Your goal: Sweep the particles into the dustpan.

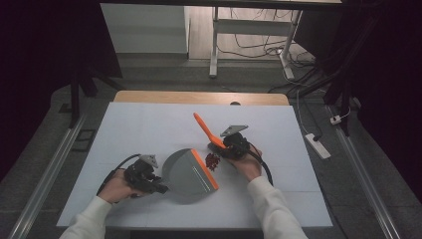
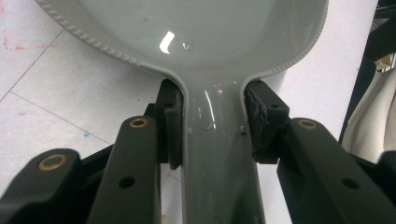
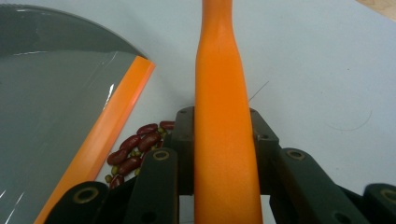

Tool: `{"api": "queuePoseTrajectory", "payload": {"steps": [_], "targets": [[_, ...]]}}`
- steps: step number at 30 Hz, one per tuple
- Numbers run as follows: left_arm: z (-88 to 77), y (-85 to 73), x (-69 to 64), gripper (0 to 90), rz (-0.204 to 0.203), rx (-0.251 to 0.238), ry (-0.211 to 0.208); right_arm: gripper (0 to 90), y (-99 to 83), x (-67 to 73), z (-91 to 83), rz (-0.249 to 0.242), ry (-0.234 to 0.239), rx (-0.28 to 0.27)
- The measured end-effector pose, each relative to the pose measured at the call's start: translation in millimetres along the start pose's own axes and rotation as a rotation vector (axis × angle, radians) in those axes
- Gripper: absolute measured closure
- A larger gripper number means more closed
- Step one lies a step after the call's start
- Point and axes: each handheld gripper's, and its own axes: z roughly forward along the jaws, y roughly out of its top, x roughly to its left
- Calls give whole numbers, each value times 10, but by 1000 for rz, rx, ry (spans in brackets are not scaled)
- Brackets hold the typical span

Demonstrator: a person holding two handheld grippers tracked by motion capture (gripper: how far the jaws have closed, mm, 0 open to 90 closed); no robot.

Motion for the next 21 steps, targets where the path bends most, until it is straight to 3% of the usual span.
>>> {"api": "queuePoseTrajectory", "payload": {"steps": [11,21], "targets": [[1,0,3,618,1,-1,-2,699,35,195,20,-34,1,5],[3,4,2,617,-1,1,-2,699,66,357,47,-29,65,-6]]}}
